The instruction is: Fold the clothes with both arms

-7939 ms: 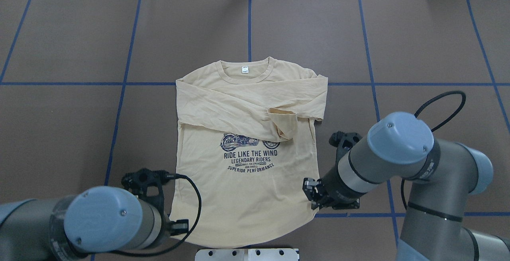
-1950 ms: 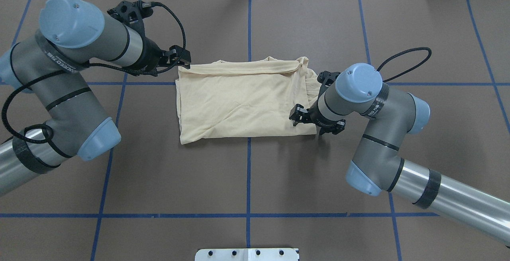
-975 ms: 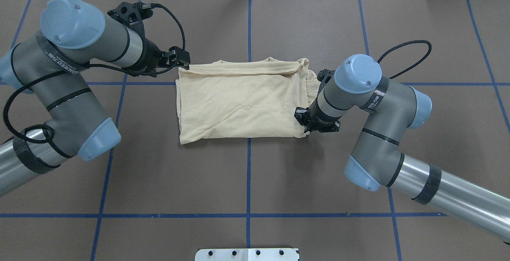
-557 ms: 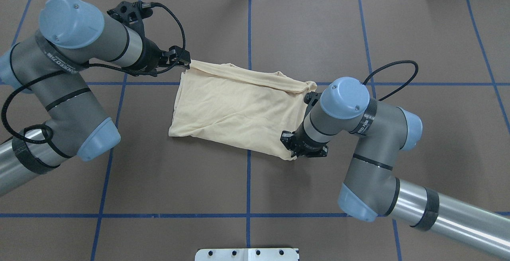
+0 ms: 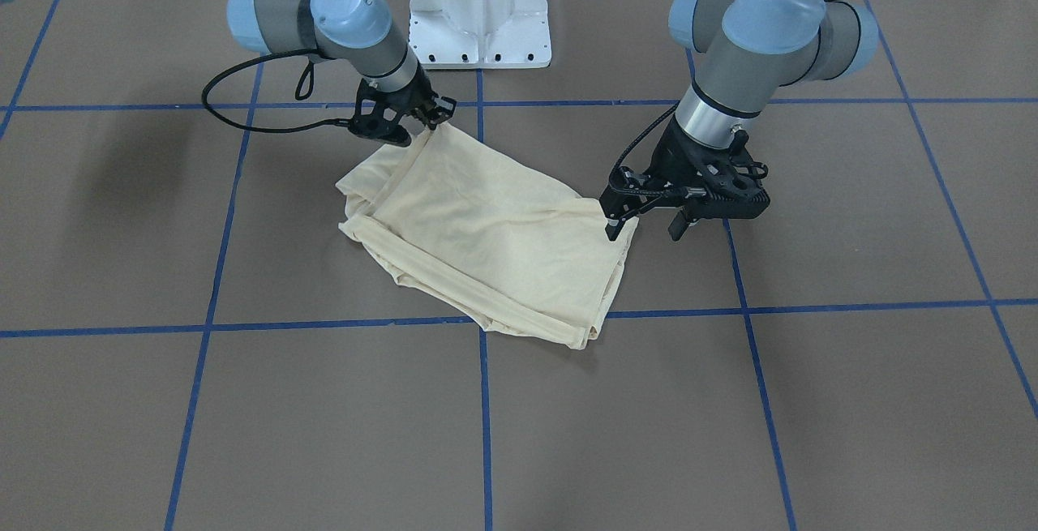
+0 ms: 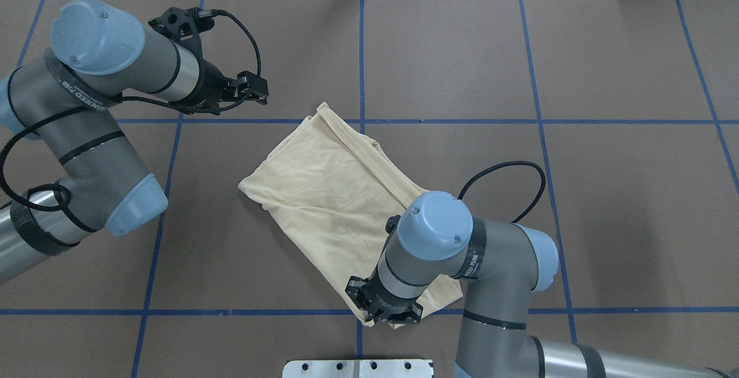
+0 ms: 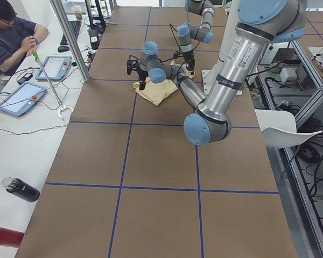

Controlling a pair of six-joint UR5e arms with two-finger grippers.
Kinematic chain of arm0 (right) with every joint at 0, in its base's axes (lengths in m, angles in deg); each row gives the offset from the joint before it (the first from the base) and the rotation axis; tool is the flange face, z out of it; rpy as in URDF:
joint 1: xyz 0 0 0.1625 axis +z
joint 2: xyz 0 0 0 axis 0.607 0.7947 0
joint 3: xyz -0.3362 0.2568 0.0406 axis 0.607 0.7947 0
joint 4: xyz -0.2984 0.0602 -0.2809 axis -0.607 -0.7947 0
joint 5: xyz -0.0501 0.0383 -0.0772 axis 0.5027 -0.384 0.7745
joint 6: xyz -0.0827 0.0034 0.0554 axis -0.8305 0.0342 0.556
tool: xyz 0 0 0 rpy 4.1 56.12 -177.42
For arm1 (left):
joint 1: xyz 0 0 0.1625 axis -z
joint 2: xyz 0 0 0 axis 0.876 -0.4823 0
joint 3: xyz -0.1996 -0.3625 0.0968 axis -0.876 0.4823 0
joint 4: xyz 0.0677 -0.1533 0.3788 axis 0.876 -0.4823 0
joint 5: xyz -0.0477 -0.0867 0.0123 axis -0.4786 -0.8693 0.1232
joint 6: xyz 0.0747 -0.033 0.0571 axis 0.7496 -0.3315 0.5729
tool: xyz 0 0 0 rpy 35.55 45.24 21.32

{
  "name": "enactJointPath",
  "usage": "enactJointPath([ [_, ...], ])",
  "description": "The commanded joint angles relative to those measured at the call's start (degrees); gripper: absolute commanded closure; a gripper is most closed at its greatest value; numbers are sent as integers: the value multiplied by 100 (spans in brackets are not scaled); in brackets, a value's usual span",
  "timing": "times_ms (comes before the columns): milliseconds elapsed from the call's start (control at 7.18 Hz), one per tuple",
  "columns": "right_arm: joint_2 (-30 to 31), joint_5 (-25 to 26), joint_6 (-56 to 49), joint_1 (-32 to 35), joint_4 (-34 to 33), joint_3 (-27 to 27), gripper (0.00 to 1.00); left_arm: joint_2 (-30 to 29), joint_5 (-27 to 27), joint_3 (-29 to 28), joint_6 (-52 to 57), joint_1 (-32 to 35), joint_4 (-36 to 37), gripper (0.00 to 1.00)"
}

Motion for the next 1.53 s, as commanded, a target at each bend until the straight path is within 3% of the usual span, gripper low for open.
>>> enactJointPath([
  [0,-102,34,250,-354,9,20,1,19,-7,17,-6,-18,0,1],
  [139,-93,218,250,-363,9,-41,0,53,-7,17,-6,-79,0,1],
  [418,-111,246,162,344,35,-120,0,62,11,-62,-50,-360,0,1],
  [696,-102,726,-276,996,263,-217,0,429,-16,-36,-59,-545,-183,1],
  [975,-102,756,-839,1261,281,-182,0,624,106,-88,-103,-904,-229,1],
  [1114,-102,764,-840,1341,272,-182,0,564,377,-245,-503,-1289,-229,6],
  [1393,-102,782,-840,1350,272,-173,0,564,406,-352,-525,-1460,-220,14],
])
